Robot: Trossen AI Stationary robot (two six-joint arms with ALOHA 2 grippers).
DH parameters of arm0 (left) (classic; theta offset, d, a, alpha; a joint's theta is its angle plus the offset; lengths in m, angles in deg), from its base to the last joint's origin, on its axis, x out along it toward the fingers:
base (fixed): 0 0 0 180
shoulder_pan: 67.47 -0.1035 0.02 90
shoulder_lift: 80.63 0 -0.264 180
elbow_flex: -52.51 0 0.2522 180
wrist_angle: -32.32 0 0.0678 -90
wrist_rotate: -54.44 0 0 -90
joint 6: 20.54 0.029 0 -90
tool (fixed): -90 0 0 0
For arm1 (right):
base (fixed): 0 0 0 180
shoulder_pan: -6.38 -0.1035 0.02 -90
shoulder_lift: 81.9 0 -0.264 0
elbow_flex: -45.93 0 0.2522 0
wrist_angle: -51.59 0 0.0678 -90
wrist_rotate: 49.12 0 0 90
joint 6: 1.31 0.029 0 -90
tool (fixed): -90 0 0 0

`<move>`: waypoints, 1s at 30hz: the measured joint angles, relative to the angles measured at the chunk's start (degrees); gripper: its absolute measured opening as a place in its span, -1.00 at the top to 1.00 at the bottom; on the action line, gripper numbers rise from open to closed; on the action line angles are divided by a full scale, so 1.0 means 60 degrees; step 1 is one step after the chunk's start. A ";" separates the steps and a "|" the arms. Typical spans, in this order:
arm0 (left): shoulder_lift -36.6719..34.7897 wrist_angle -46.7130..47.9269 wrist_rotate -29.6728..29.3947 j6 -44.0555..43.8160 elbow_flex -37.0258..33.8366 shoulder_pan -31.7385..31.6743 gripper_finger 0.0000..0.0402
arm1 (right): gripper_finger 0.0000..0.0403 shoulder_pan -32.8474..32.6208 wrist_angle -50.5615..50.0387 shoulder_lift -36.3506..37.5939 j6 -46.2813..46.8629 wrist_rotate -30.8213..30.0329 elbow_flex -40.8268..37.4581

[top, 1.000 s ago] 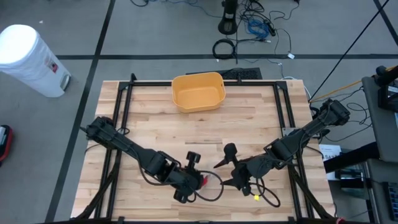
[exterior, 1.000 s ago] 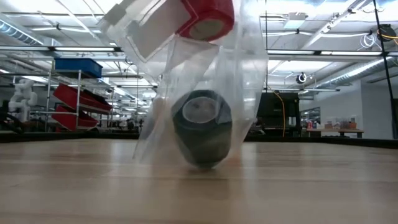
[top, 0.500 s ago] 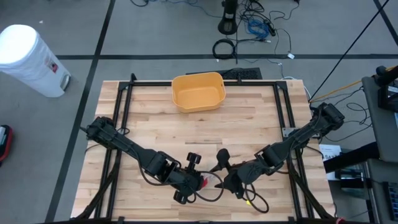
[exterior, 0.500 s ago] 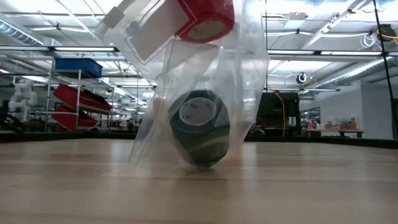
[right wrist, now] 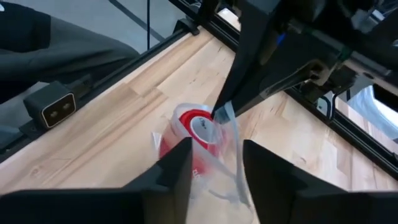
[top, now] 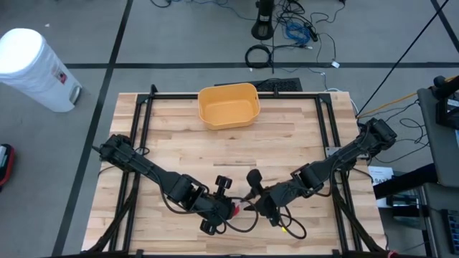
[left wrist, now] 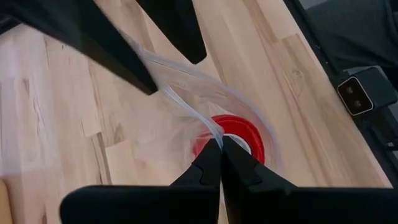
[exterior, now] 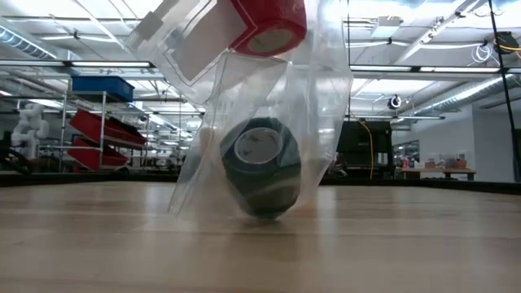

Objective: Roll bandage
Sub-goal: Close the transparent zip bag

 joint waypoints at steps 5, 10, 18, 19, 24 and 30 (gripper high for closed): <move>0.0000 -0.0167 -0.0541 -0.0082 0.0003 0.0007 0.96 | 0.63 0.0000 0.0000 0.0000 -0.0084 0.0000 0.0000; 0.0000 -0.0543 -0.1189 -0.0577 0.0003 0.0000 0.72 | 0.95 -0.0004 -0.0033 0.0000 -0.0183 0.0002 0.0001; 0.0000 -0.0584 -0.1528 -0.0583 0.0003 0.0294 0.20 | 0.99 0.0087 -0.0630 0.0000 -0.0076 -0.0065 0.0004; 0.0000 -0.0582 -0.1700 -0.0583 0.0003 0.0366 0.15 | 0.99 0.0105 -0.0632 0.0000 0.0015 -0.0064 0.0004; -0.0034 -0.0564 -0.2804 -0.0584 0.0003 0.0775 -0.05 | 1.00 0.0127 -0.0747 0.0036 0.0299 -0.0093 0.0004; -0.0294 -0.0360 -0.3399 -0.1768 0.0022 0.1358 -0.12 | 1.00 0.0124 -0.1167 0.0449 0.0901 -0.0333 0.0004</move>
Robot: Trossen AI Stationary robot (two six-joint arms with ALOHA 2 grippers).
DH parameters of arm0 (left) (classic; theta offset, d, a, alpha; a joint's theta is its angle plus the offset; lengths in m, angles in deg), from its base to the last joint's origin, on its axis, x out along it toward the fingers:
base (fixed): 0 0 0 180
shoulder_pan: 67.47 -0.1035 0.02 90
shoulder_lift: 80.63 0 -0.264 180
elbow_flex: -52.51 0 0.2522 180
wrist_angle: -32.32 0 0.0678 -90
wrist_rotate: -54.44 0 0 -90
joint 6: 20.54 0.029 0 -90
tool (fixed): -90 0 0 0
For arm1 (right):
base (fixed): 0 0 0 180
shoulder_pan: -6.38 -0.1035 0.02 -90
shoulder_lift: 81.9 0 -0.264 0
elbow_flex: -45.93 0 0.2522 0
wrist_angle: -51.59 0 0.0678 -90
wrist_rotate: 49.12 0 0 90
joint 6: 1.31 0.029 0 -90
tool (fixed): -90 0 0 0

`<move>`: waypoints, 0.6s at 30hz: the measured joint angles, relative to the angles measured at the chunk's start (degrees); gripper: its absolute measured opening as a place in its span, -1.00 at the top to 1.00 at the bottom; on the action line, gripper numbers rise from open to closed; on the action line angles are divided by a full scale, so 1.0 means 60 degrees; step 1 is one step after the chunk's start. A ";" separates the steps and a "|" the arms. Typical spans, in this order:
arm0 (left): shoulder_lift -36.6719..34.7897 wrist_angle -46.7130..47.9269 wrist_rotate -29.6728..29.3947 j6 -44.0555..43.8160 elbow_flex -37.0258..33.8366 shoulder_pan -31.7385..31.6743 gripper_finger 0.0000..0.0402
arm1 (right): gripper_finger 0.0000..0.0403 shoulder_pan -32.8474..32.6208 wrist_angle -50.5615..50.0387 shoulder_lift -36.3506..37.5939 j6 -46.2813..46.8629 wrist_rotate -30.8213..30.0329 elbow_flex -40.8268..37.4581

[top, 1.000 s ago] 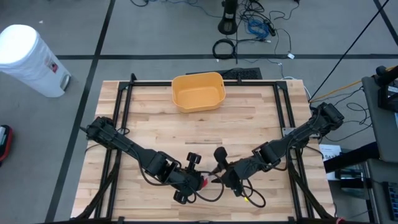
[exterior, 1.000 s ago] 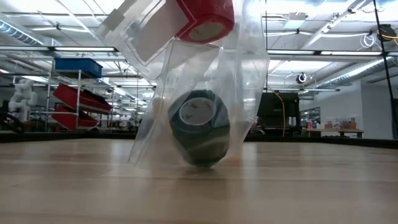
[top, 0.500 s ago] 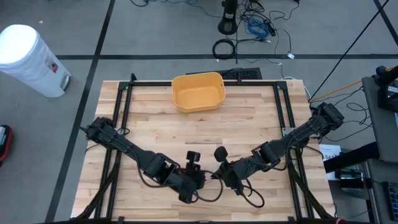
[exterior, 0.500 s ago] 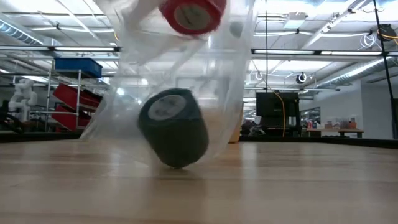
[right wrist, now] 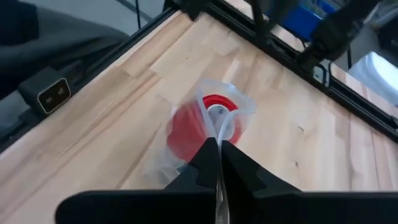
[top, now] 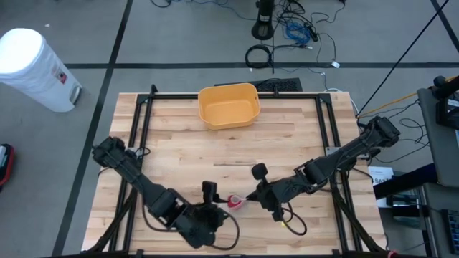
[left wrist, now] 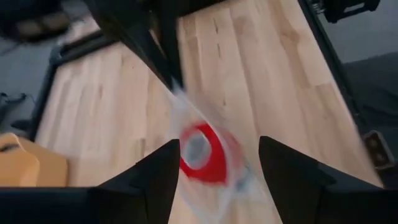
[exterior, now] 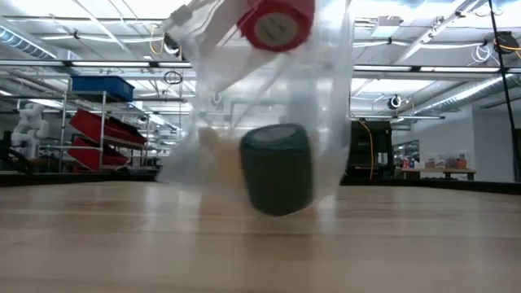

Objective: Roll bandage
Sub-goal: Close the transparent zip bag

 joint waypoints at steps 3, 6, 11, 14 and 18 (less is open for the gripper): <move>-0.0012 0.0382 -0.0085 -0.0980 0.0000 0.0327 -0.13 | 1.00 -0.0042 -0.0177 0.0290 0.0365 -0.0007 0.0000; -0.0020 0.0863 -0.0429 -0.2091 0.0000 0.0692 -0.13 | 1.00 -0.0177 -0.0264 0.0534 0.0512 -0.0018 0.0000; 0.0125 0.1153 -0.1406 -0.3439 0.0000 0.1192 -0.13 | 1.00 -0.0414 -0.0437 0.0815 0.0647 -0.0003 0.0000; 0.0205 0.1197 -0.1933 -0.4107 -0.0005 0.1454 -0.13 | 1.00 -0.0497 -0.0458 0.0870 0.0725 -0.0011 0.0000; 0.0593 0.1033 -0.2898 -0.5623 -0.0500 0.1843 -0.13 | 1.00 -0.0557 -0.0479 0.0870 0.0727 -0.0007 0.0000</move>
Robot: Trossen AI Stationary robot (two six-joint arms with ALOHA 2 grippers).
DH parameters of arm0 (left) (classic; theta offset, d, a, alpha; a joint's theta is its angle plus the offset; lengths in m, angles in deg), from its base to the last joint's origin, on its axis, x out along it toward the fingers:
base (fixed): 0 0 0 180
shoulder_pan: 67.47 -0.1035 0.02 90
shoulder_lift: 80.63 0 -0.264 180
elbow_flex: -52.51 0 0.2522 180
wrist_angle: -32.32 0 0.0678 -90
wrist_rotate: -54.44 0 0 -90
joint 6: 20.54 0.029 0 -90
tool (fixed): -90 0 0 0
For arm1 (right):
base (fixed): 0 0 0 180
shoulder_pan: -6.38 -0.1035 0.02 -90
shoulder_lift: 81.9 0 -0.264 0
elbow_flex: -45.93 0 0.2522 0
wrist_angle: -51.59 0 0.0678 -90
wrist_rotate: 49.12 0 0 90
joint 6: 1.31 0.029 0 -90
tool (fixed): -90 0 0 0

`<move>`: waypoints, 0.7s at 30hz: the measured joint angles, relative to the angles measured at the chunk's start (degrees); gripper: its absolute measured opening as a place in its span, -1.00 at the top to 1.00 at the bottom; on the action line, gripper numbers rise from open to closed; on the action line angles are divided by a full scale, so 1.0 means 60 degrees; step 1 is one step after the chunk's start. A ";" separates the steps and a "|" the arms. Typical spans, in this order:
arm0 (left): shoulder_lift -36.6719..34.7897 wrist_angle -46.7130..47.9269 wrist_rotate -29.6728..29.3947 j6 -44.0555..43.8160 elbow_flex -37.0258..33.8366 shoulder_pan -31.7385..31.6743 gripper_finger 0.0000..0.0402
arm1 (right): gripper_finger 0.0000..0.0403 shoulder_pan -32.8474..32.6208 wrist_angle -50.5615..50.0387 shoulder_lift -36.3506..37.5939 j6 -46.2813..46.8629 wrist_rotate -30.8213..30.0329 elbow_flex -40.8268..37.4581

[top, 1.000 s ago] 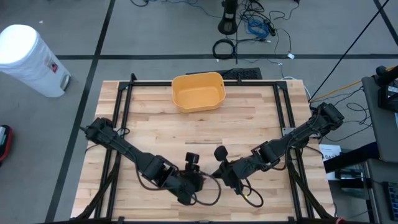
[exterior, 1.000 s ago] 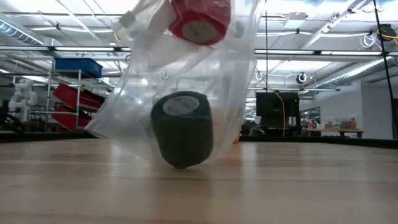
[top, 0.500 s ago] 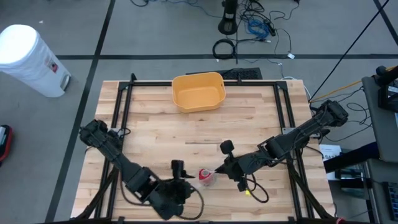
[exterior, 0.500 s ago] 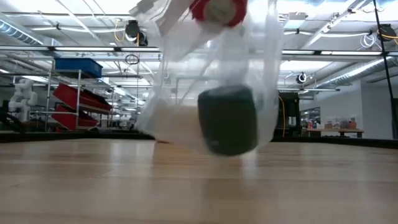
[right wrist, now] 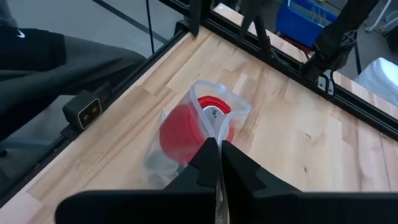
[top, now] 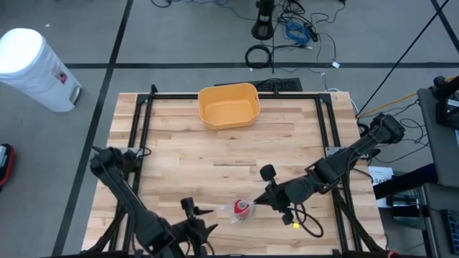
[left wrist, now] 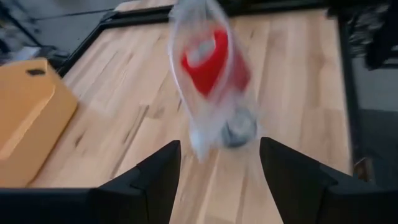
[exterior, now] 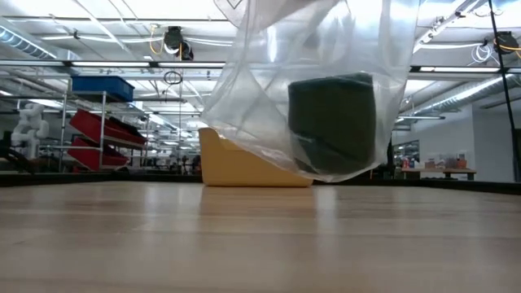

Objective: Roll bandage
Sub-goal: Close the transparent zip bag

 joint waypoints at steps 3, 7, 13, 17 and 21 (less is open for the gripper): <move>0.0505 -0.0144 -0.0604 -0.0719 -0.0679 0.0220 -0.13 | 1.00 0.0000 -0.0011 0.0000 0.0018 0.0000 0.0000; 0.1154 -0.0216 -0.1736 -0.2252 -0.1436 0.0356 -0.13 | 1.00 -0.0007 -0.0037 0.0000 0.0212 0.0000 0.0000; 0.1893 -0.0184 -0.3839 -0.4137 -0.2017 0.0724 -0.12 | 1.00 -0.0029 -0.0101 0.0000 0.0317 0.0000 0.0000; 0.1849 -0.0190 -0.4120 -0.4438 -0.2061 0.0808 -0.01 | 1.00 -0.0029 -0.0095 -0.0004 0.0317 -0.0001 0.0000; 0.1627 -0.1177 -0.3972 -0.4117 -0.1992 0.0935 0.15 | 1.00 -0.0033 -0.0099 -0.0004 0.0317 0.0000 0.0000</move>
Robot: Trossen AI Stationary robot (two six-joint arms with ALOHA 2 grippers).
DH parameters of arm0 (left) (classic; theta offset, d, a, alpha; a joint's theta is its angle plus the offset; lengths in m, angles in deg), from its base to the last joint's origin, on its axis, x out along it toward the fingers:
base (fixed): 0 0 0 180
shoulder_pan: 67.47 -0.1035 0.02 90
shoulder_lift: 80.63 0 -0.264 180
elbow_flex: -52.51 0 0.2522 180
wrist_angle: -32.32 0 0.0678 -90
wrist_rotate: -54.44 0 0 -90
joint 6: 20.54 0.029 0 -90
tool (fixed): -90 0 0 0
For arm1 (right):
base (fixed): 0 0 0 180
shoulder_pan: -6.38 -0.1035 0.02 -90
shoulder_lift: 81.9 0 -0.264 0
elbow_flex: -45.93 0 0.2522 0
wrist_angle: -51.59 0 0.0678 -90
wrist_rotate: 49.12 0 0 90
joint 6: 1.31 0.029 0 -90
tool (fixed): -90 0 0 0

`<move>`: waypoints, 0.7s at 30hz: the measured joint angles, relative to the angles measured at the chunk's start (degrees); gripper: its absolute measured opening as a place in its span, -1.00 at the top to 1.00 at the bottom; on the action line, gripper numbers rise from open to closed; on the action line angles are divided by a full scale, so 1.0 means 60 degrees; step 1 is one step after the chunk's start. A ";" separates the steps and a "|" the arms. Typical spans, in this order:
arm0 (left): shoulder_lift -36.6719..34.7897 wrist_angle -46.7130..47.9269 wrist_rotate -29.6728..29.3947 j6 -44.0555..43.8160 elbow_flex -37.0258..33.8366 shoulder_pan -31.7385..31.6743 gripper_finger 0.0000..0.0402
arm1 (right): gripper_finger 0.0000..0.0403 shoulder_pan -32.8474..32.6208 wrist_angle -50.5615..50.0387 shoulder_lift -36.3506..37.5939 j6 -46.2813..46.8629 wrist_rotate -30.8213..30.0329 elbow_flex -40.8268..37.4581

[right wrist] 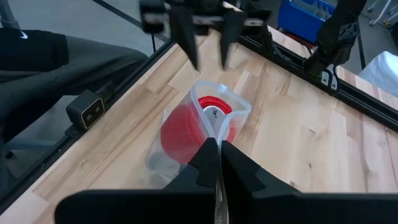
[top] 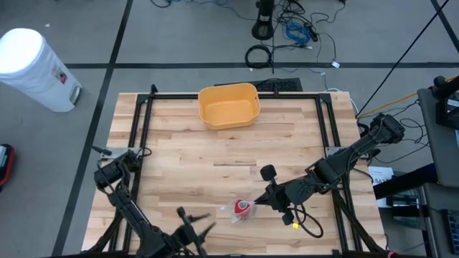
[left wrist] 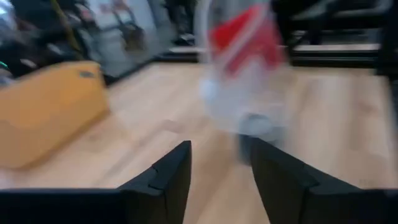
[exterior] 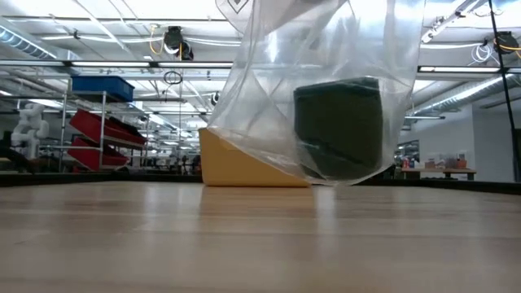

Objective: Roll bandage
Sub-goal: Close the transparent zip bag

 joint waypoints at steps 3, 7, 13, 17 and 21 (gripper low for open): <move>-0.0051 -0.2310 0.1413 0.2339 0.0011 0.0071 0.24 | 1.00 0.0000 -0.0026 0.0000 -0.0001 0.0000 0.0000; 0.0197 -0.6172 0.3943 0.6290 0.0011 -0.0167 0.26 | 1.00 0.0000 -0.0102 0.0000 -0.0040 0.0000 0.0000; 0.0663 -0.9053 0.3319 0.9195 0.0015 -0.0777 0.26 | 1.00 -0.0011 -0.0146 -0.0004 -0.0001 0.0025 0.0000; 0.0656 -0.6672 0.0901 0.6750 -0.0207 -0.0962 0.26 | 1.00 -0.0061 -0.0350 -0.0007 0.0326 0.0033 0.0000; 0.0543 -0.3337 0.0310 0.2707 -0.0370 -0.0362 0.27 | 1.00 -0.0121 -0.0629 -0.0007 0.0458 0.0040 0.0000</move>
